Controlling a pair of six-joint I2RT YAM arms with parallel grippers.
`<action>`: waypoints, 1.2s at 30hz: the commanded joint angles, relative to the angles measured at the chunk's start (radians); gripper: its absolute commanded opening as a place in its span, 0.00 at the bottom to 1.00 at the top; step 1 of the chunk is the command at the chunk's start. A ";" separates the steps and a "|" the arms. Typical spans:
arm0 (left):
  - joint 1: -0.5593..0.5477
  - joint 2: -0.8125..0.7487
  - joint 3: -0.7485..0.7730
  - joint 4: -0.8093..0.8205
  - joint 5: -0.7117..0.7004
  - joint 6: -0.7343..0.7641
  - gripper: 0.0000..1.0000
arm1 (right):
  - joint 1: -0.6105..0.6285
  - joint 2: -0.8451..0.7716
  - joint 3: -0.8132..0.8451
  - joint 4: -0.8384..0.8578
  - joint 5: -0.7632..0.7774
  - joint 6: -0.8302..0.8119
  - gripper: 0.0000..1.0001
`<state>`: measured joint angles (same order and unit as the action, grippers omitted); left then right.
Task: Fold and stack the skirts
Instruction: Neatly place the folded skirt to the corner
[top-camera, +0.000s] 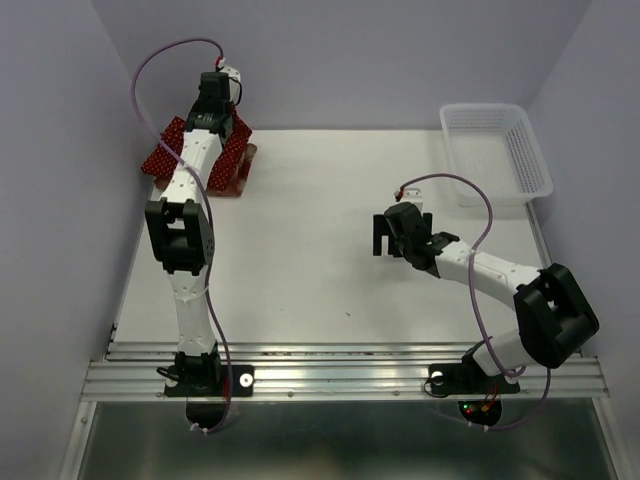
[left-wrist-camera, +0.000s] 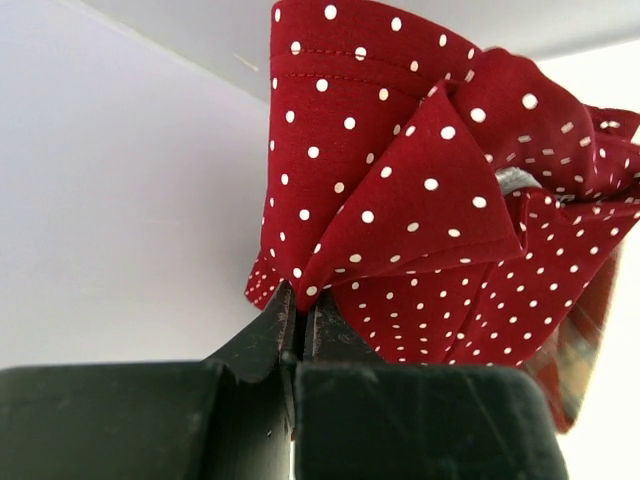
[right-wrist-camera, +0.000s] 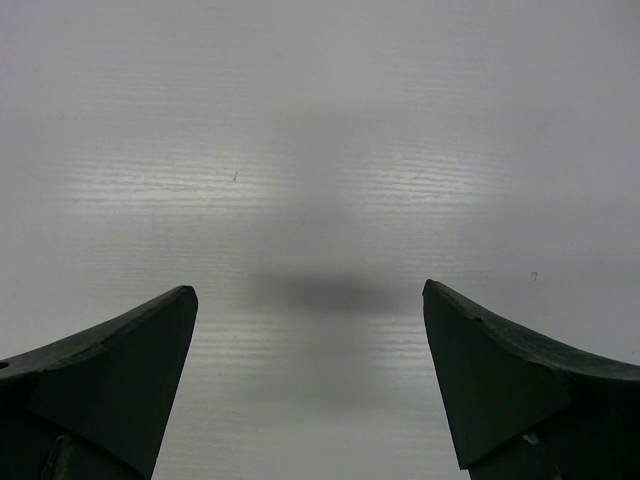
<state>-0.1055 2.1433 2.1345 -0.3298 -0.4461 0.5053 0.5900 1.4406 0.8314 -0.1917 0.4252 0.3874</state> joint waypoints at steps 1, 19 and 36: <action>0.036 0.035 0.100 0.014 0.023 -0.027 0.00 | -0.006 0.020 0.057 0.021 0.026 -0.008 1.00; 0.158 0.174 0.179 0.077 0.070 -0.149 0.00 | -0.006 0.125 0.144 -0.025 -0.005 0.025 1.00; 0.196 0.268 0.272 0.107 -0.085 -0.212 0.90 | -0.006 0.191 0.193 -0.054 -0.026 0.027 1.00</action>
<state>0.0795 2.4386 2.3211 -0.2695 -0.4541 0.3202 0.5900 1.6260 0.9779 -0.2398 0.3985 0.4000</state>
